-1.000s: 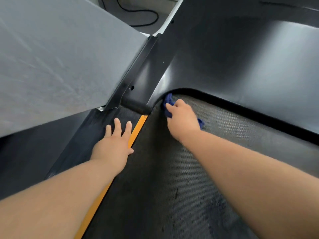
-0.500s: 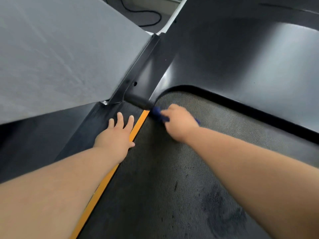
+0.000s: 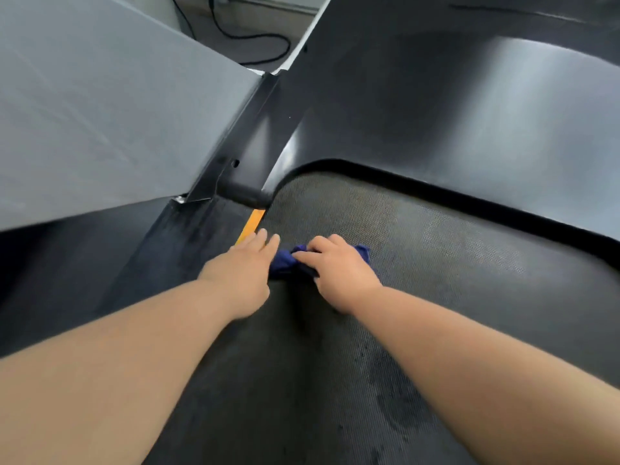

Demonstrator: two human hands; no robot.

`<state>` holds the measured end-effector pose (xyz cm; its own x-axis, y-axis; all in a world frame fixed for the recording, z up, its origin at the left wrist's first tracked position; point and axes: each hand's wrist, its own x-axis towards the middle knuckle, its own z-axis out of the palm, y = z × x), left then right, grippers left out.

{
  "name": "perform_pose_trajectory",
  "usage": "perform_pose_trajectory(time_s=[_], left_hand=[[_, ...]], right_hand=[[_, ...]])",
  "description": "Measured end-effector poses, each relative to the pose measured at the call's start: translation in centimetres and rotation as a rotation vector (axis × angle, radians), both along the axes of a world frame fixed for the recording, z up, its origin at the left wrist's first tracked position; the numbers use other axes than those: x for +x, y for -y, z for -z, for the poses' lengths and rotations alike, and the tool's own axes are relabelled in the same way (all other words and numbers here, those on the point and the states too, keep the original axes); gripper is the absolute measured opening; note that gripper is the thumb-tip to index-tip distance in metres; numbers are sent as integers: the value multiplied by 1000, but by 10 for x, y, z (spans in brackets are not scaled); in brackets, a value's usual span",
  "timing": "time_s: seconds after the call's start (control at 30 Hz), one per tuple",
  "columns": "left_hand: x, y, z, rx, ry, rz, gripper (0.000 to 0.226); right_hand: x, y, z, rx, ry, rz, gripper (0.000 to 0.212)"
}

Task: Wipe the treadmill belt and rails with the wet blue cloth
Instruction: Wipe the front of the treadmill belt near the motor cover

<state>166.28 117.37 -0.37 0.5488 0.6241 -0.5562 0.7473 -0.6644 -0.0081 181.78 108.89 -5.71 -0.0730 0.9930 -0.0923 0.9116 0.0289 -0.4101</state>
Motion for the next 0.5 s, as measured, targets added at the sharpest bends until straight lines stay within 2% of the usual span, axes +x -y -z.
perform_pose_trajectory(time_s=[0.03,0.07,0.13,0.23,0.3,0.37,0.43,0.5], left_hand=[[2,8,3,-62,-14,20,93],[2,14,5,-125,-69,32,100],[-2,20,8,-204,-172,33,110],[2,16,2,-315,-149,-39,110],[12,13,-12,-363,-66,-151,101],[22,8,-21,-472,202,-406,84],[30,7,-28,-770,509,-730,64],[35,9,-37,-1056,698,-852,54]], right_hand=[[16,-2,2,65,66,58,37],[33,-3,4,106,134,210,35],[58,2,0,43,174,554,36],[53,20,-11,-101,46,659,53],[43,29,-28,-73,-238,750,45],[36,33,-46,-118,-590,864,22],[34,34,-66,-207,-1027,887,9],[31,34,-86,-259,-1419,830,15]])
